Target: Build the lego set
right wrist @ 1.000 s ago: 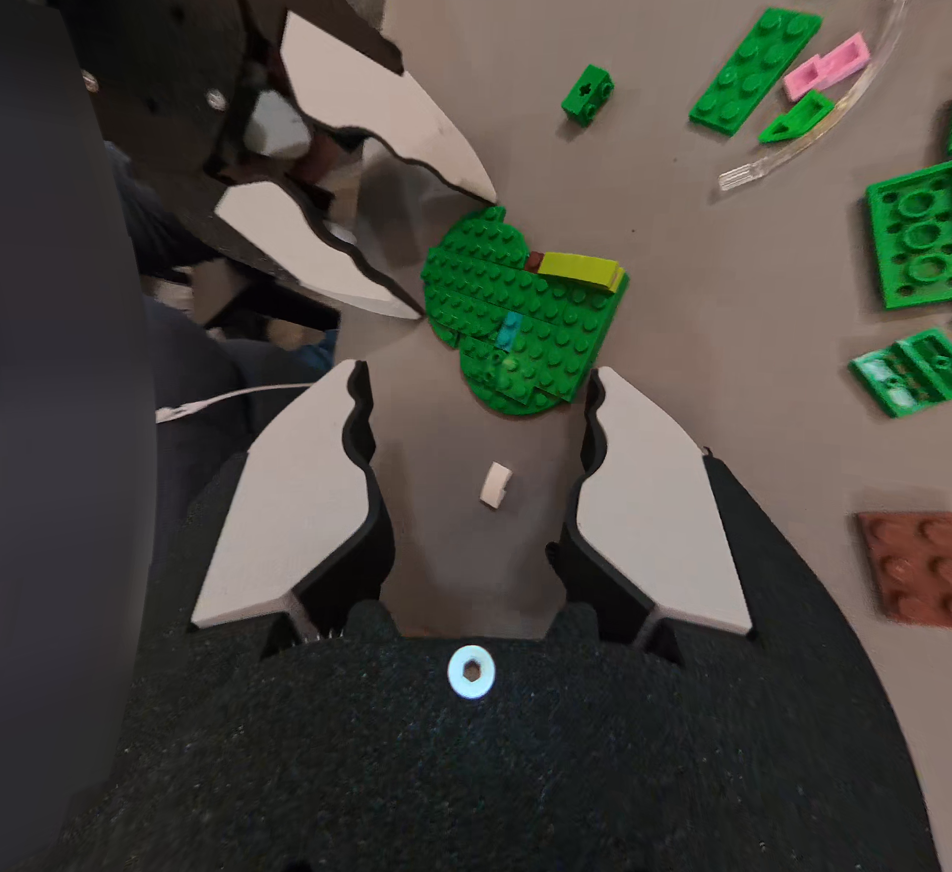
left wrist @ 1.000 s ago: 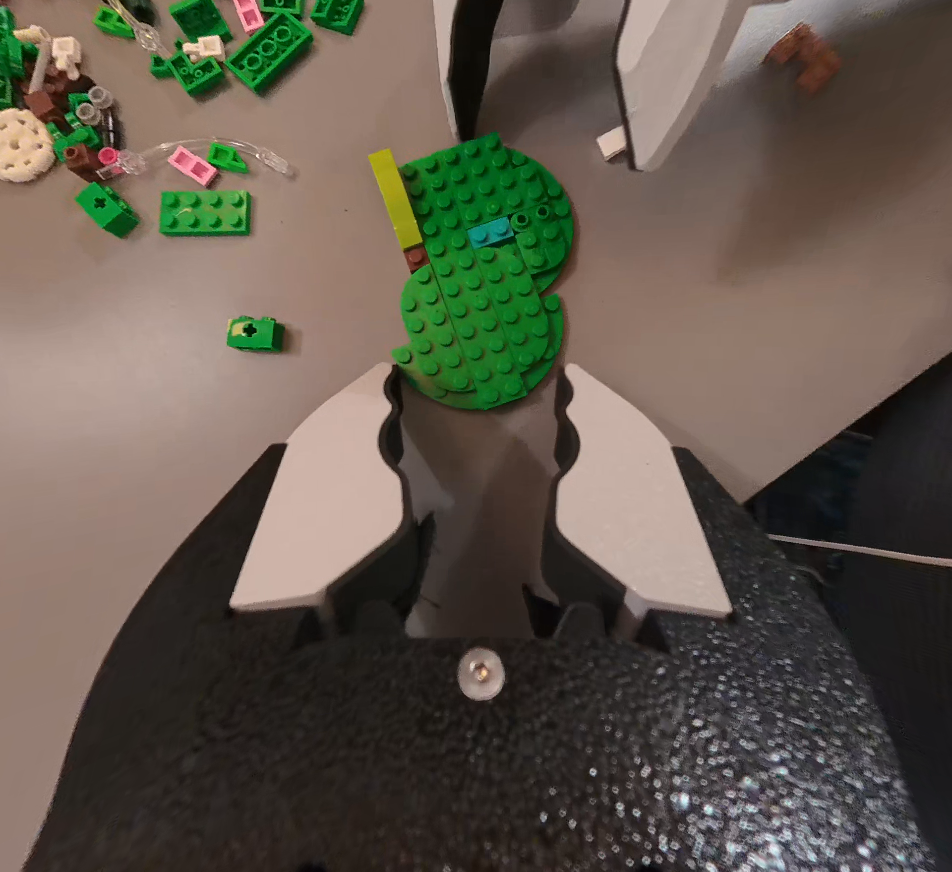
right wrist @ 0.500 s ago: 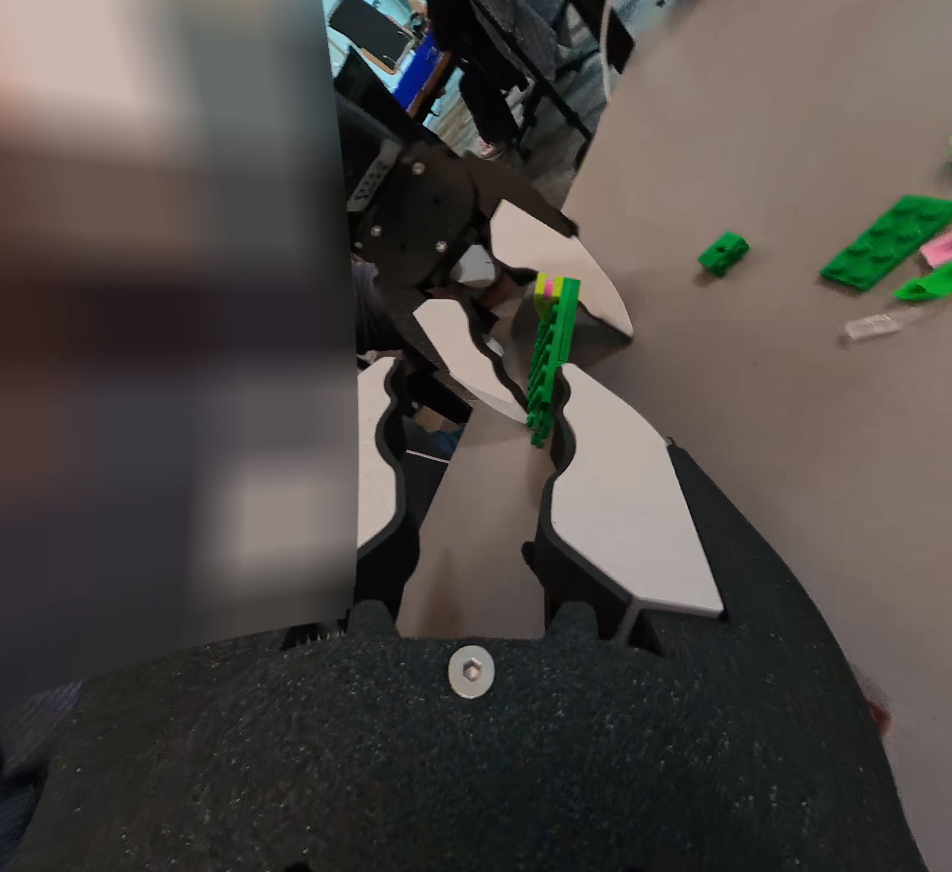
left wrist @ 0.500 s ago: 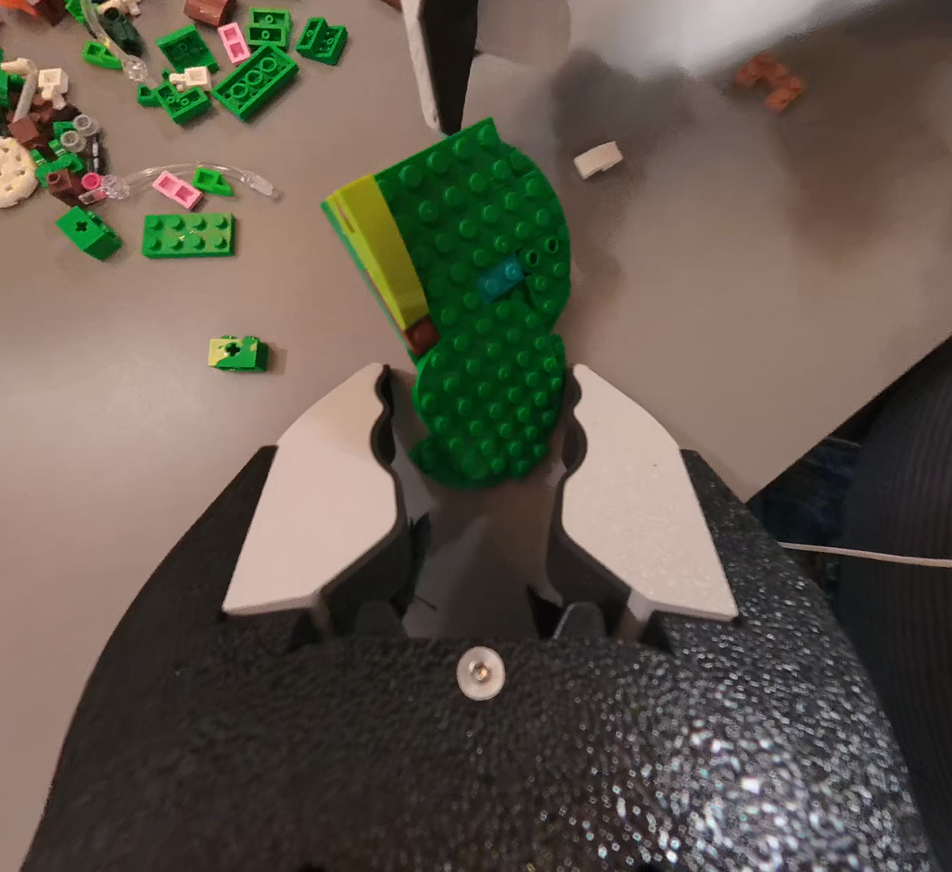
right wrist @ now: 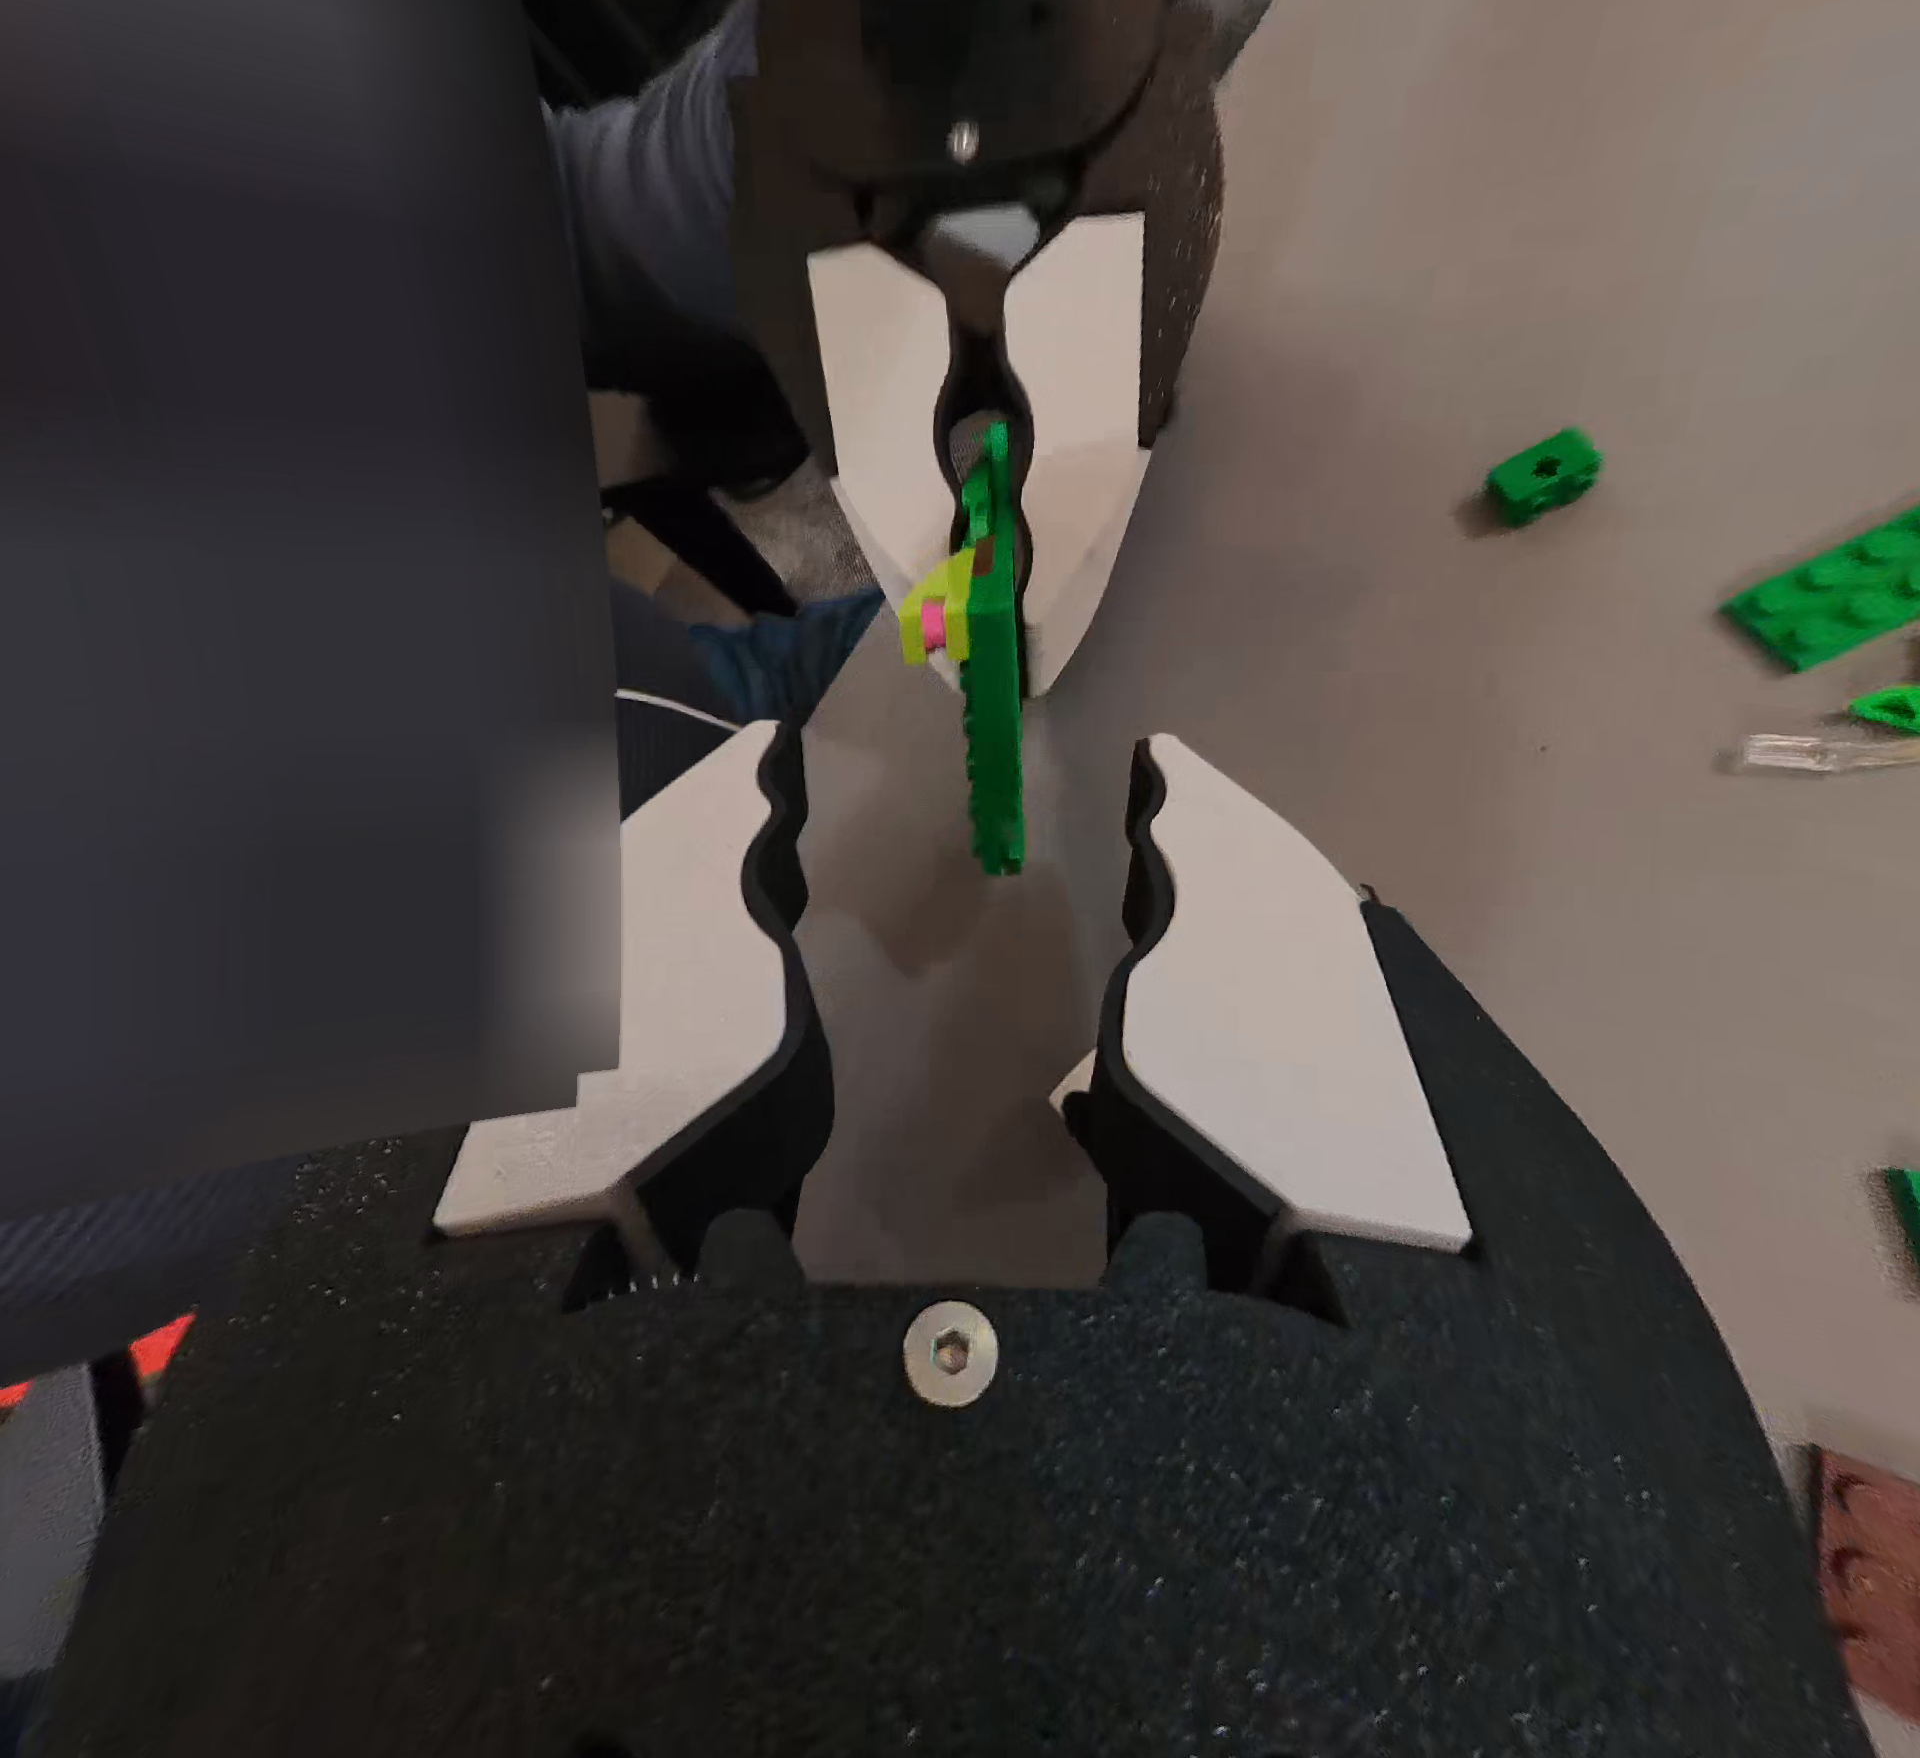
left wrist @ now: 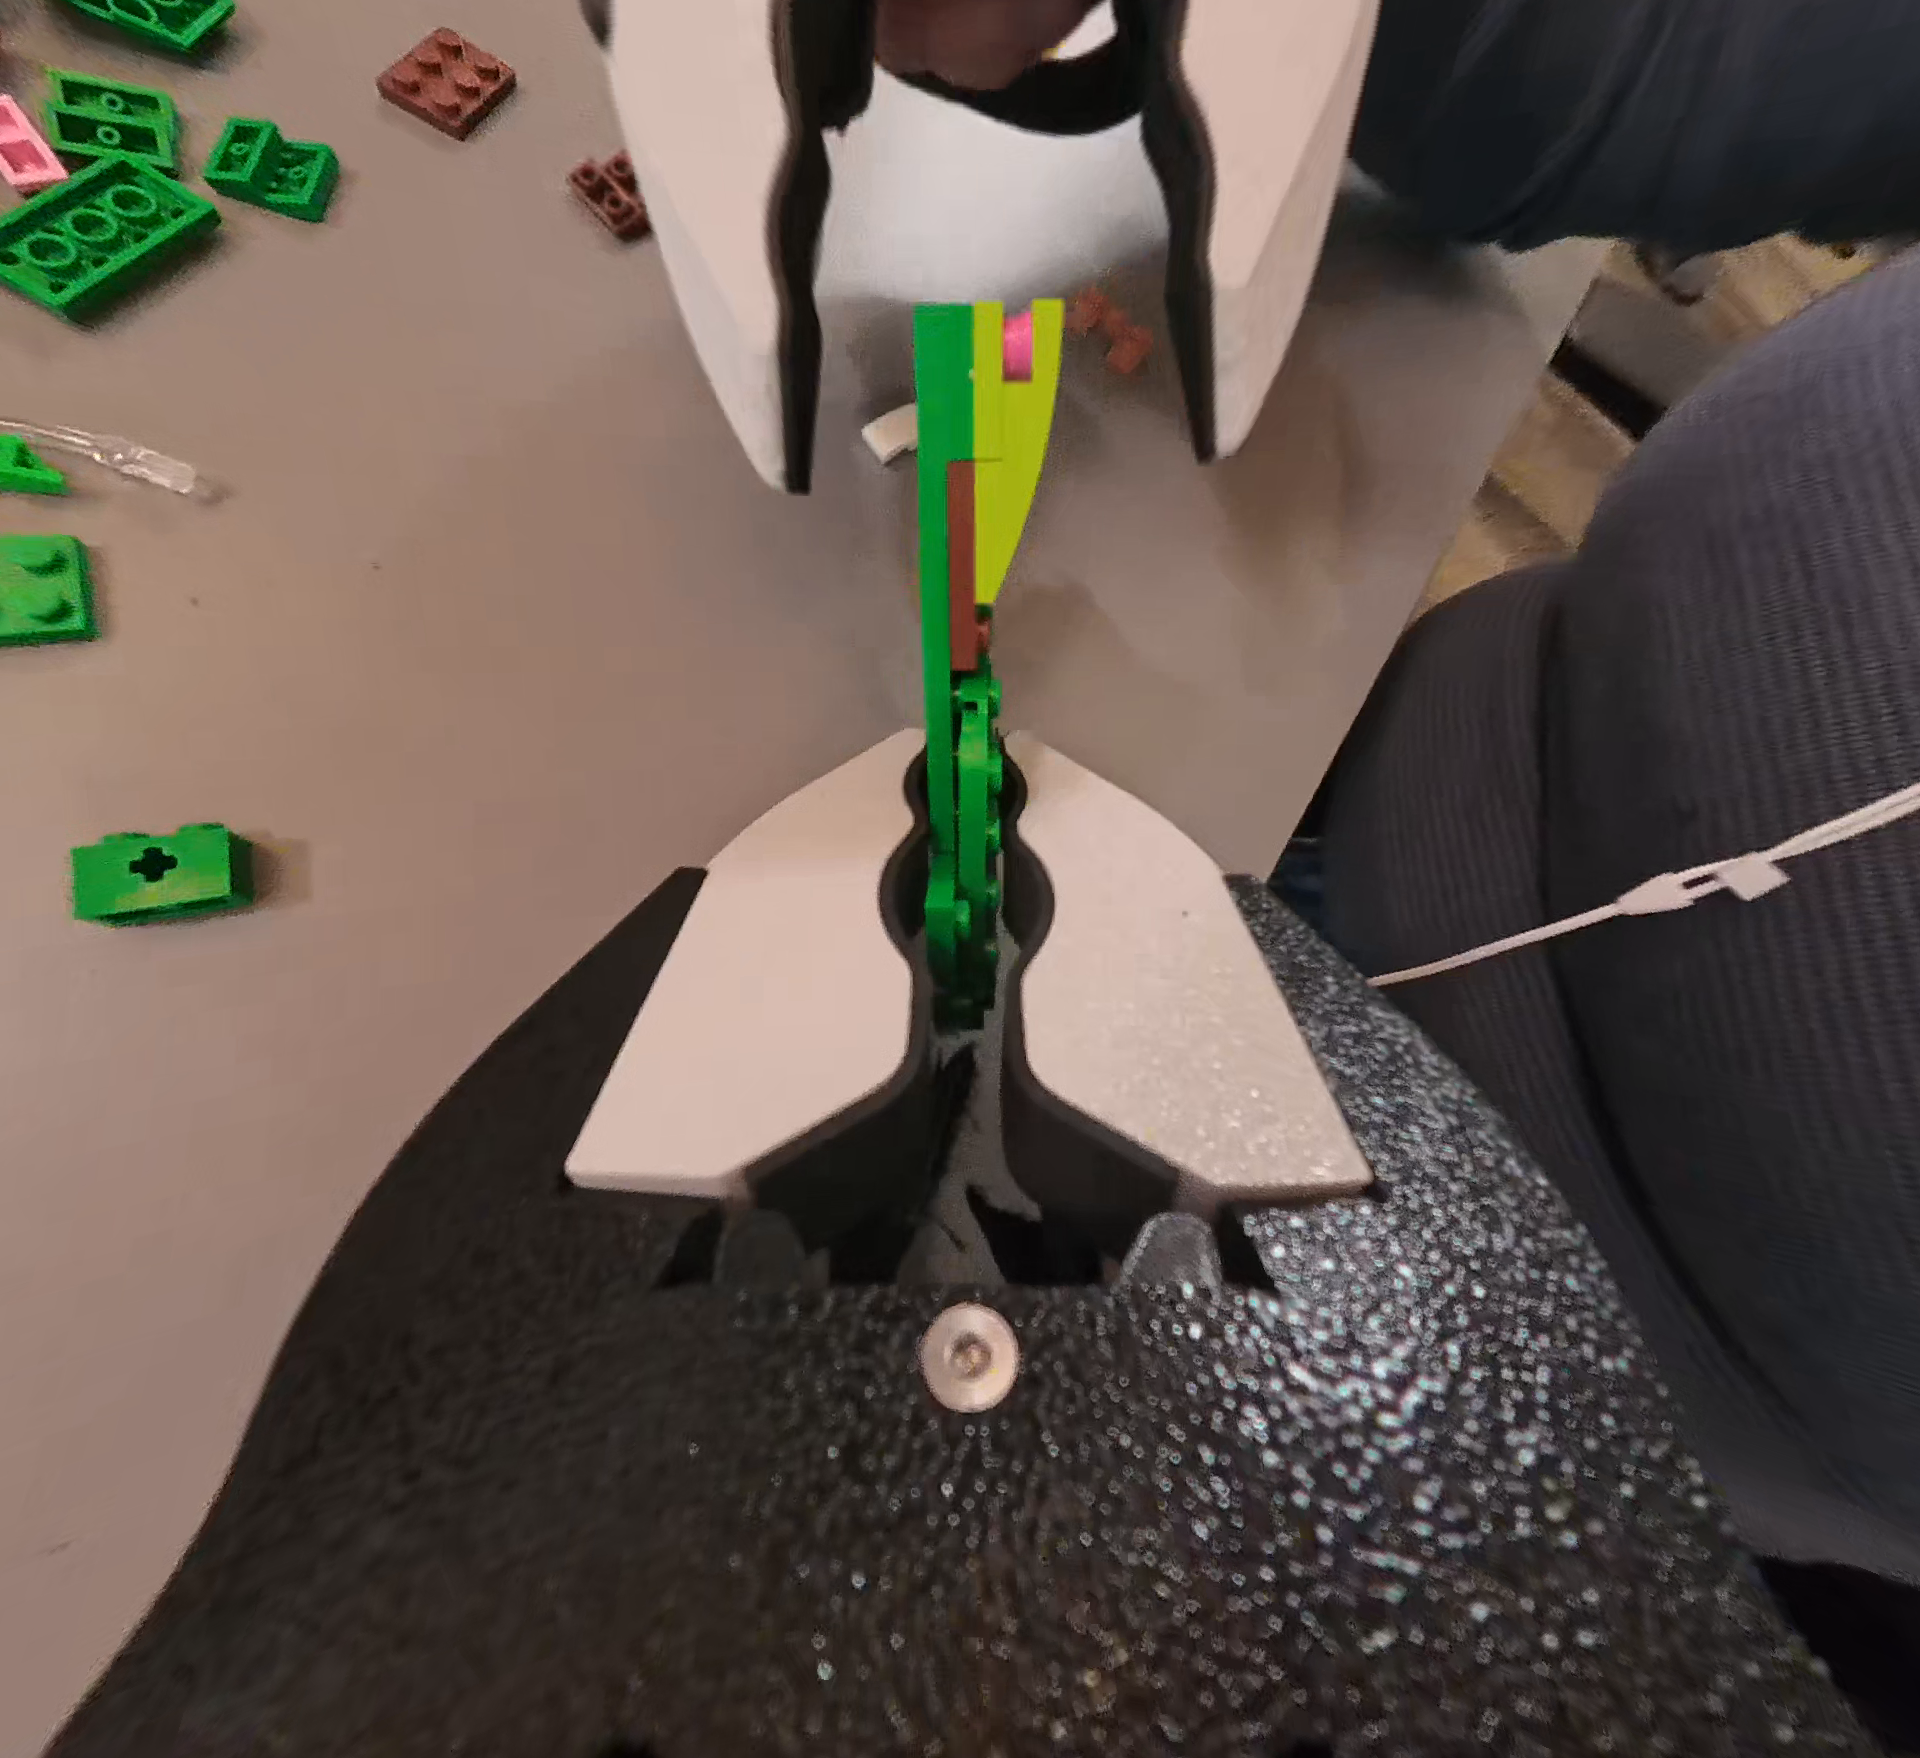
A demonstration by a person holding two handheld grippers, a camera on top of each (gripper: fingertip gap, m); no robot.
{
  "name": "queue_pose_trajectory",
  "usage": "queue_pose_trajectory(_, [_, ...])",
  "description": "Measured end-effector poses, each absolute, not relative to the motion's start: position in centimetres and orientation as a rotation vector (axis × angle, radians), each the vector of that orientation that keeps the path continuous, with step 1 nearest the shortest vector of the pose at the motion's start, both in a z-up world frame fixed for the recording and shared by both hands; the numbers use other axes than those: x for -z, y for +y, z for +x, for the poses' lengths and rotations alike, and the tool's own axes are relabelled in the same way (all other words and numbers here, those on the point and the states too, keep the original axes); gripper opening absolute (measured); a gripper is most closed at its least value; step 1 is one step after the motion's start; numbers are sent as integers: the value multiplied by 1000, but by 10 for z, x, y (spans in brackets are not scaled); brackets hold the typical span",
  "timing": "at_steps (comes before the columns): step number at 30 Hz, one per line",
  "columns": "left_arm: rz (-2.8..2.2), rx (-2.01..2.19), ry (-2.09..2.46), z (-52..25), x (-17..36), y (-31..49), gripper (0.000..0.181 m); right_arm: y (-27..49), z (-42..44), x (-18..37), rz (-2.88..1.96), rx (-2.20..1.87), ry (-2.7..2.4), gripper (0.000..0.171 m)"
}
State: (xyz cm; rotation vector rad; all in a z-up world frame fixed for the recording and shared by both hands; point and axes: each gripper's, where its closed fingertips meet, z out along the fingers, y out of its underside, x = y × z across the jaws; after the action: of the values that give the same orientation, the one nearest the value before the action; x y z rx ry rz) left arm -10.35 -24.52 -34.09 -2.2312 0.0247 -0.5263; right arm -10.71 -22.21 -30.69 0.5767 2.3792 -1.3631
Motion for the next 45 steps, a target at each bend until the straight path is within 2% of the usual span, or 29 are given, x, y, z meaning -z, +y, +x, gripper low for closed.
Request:
queue_pose_trajectory(1, [-2231, 542, 21, -105, 340, -246, 8, -223, -107, 310, 575, 1345, 2401, 57])
queue_pose_trajectory(3, [-2216, 556, 35, -105, 336, -244, 8, -226, -110, 311, 582, 1373, 2421, 42])
queue_pose_trajectory(5, [-2141, 570, 47, -103, 323, -237, 10, -229, -112, 305, 590, 1435, 2394, 8])
queue_pose_trajectory(6, [-2096, 556, 35, -104, 315, -233, 17, -229, -114, 301, 609, 1481, 2366, 8])
queue_pose_trajectory(8, [-2033, 437, -14, -118, 304, -225, 64, -224, -120, 295, 690, 1553, 2305, 8])
queue_pose_trajectory(10, [-2006, 195, 16, -135, 298, -223, 91, -216, -127, 287, 801, 1649, 2193, 8])
queue_pose_trajectory(11, [-1992, 47, 53, -142, 295, -222, 101, -210, -132, 281, 885, 1712, 2093, 8])
queue_pose_trajectory(14, [-1965, -233, 98, -152, 290, -217, 106, -190, -149, 264, 1092, 1893, 1769, 8])
queue_pose_trajectory(17, [-1848, -157, -3, -149, 279, -205, 105, -176, -153, 251, 1158, 2004, 1471, 8])
queue_pose_trajectory(19, [-1828, -419, 48, -165, 274, -207, 99, -171, -151, 249, 1177, 1981, 1319, 8])
queue_pose_trajectory(23, [-1662, -1147, 416, -177, 252, -213, 76, -166, -151, 253, 1241, 1928, 1166, 8])
queue_pose_trajectory(26, [-1540, -1454, 684, -172, 255, -205, 62, -166, -148, 255, 1263, 1881, 1088, 8])
queue_pose_trajectory(30, [-1470, -1546, 778, -172, 260, -193, 48, -171, -144, 262, 1303, 1823, 1069, 8])
queue_pose_trajectory(32, [-1435, -1571, 805, -171, 258, -188, 35, -173, -142, 265, 1314, 1796, 1051, 8])
queue_pose_trajectory(34, [-1447, -1600, 871, -172, 262, -182, 12, -173, -144, 267, 1329, 1799, 1030, 8])
queue_pose_trajectory(36, [-1491, -1592, 922, -176, 271, -177, 8, -168, -147, 267, 1352, 1823, 1015, 11])
queue_pose_trajectory(37, [-1493, -1571, 913, -177, 272, -176, 8, -165, -148, 268, 1360, 1850, 1054, 15])
queue_pose_trajectory(39, [-1504, -1532, 884, -181, 274, -174, 8, -155, -146, 266, 1380, 1915, 1194, 38])
queue_pose_trajectory(42, [-1525, -1480, 851, -187, 279, -173, 8, -133, -129, 258, 1375, 2036, 1562, 47])
queue_pose_trajectory(45, [-1560, -1427, 840, -189, 286, -173, 8, -109, -102, 270, 1316, 2040, 2181, 46])
